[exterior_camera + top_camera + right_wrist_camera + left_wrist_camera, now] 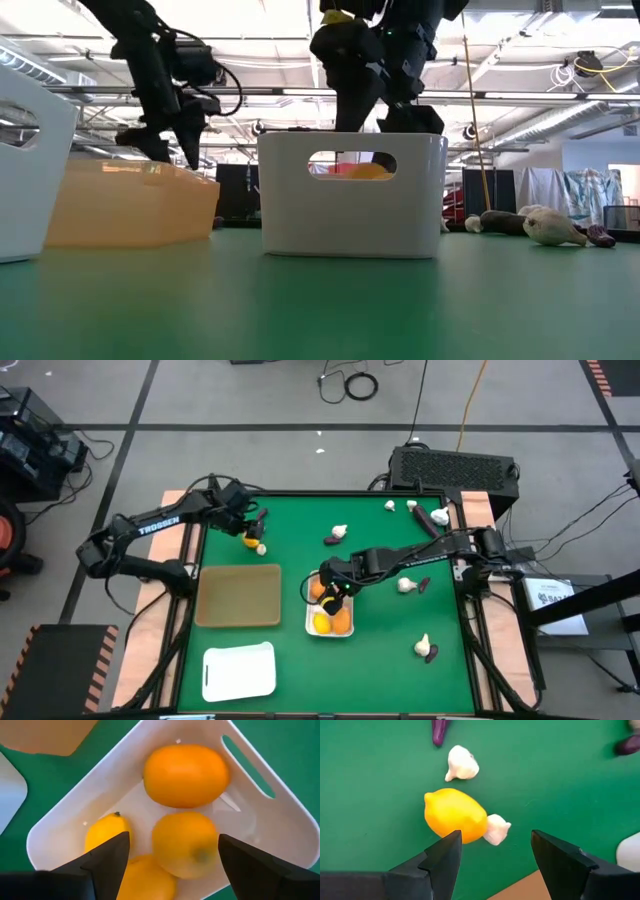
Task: Sort produce into baskets
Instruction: Put the yellow lemon into the top white bin, then put the white garlic into the orange bin
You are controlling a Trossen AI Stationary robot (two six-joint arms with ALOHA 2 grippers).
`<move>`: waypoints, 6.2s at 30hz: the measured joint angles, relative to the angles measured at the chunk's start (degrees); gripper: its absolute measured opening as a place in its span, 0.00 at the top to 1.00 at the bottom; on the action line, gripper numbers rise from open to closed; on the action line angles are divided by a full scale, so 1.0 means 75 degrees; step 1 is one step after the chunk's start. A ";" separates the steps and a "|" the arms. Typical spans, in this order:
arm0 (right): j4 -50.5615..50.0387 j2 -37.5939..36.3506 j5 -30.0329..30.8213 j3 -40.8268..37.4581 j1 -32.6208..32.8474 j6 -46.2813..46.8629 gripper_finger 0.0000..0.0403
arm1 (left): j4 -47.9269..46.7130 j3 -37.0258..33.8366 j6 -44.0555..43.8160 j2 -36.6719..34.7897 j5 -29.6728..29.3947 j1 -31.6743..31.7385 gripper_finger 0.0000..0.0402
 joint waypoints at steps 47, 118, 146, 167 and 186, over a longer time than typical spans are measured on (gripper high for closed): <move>-0.1704 -0.2090 0.0525 -0.0003 -0.0256 -0.2687 0.32 | 0.0621 0.0020 -0.3978 0.2122 -0.1779 -0.0623 0.39; -0.1750 -0.2139 0.2354 -0.0003 0.2646 0.4484 0.32 | 0.6378 0.0141 0.0766 0.1628 0.1038 -0.6258 0.54; -0.2454 -0.3011 0.3248 -0.0006 0.3343 0.2350 0.32 | 0.6059 0.0396 0.0594 0.1743 -0.2070 -0.6924 0.50; -0.2545 -0.3014 0.3661 -0.0006 0.3255 0.3843 0.32 | 0.6624 0.0393 0.1675 0.0888 -0.1894 -0.6672 0.31; -0.4058 -0.3009 0.1782 -0.2272 0.0850 0.4259 0.32 | 0.4644 0.0393 0.0310 -0.0915 -0.1772 -0.6294 0.31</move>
